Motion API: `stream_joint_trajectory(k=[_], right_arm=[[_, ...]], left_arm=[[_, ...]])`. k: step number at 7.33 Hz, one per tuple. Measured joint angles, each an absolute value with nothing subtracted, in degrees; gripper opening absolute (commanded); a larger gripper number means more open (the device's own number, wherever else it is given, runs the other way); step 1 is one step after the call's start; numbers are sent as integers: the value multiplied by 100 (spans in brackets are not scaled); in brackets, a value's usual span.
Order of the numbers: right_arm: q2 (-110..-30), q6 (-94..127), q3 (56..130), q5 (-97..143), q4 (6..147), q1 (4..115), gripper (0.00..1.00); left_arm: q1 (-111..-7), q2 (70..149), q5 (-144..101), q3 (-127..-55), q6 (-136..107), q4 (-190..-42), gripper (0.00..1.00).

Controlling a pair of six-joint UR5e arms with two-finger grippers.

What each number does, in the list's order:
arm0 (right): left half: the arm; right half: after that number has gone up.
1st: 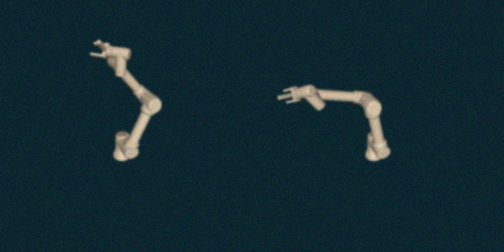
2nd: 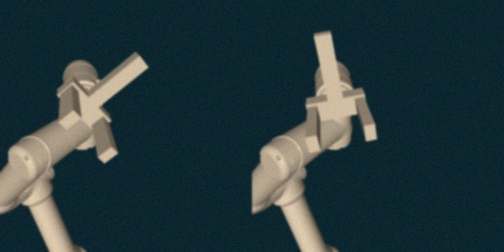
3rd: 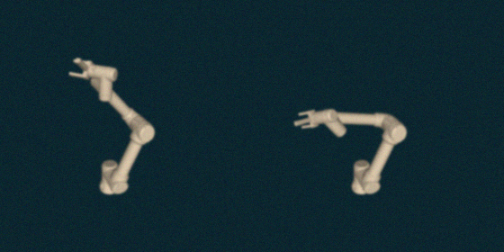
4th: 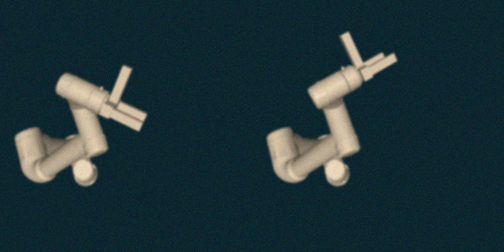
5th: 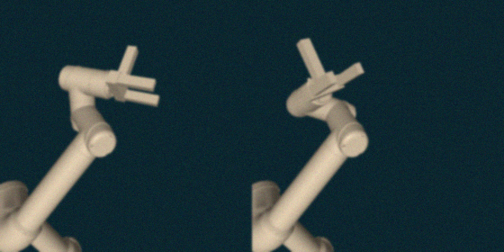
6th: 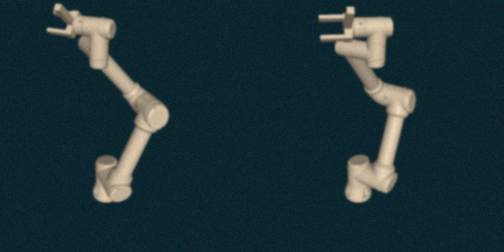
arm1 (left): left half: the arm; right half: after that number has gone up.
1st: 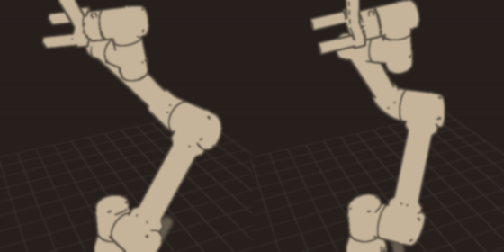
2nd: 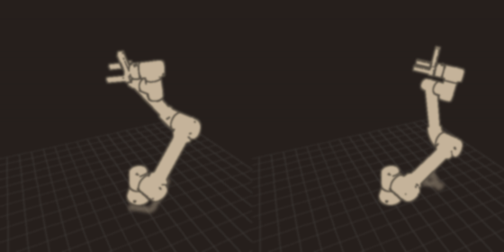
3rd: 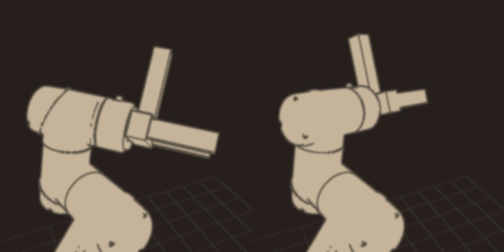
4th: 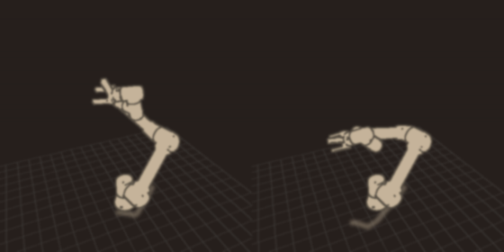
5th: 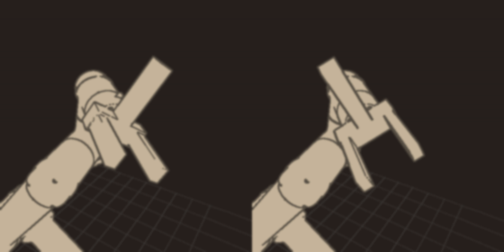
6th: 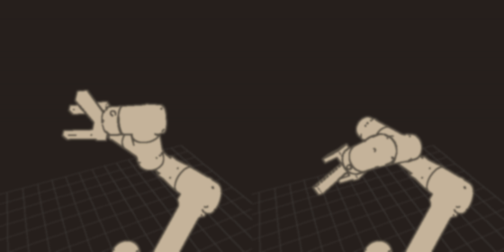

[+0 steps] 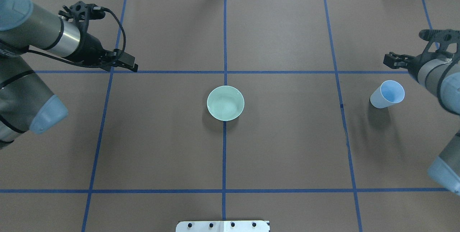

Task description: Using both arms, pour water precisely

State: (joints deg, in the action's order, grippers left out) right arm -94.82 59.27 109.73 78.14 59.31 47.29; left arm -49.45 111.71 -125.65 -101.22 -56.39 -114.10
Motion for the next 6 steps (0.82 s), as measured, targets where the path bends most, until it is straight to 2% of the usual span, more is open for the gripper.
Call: stream_joint_trajectory(k=[3,6], right_arm=[[-9388,3347,10796,10578,6880,6525,100],[-9072,556,10371,12113,8518,7882,100]], left_arm=[[-4213,12304,-11820,-9962,-6551,-10163,100],[-3647,13261,-11033,-8970,-7289,-9909,100]])
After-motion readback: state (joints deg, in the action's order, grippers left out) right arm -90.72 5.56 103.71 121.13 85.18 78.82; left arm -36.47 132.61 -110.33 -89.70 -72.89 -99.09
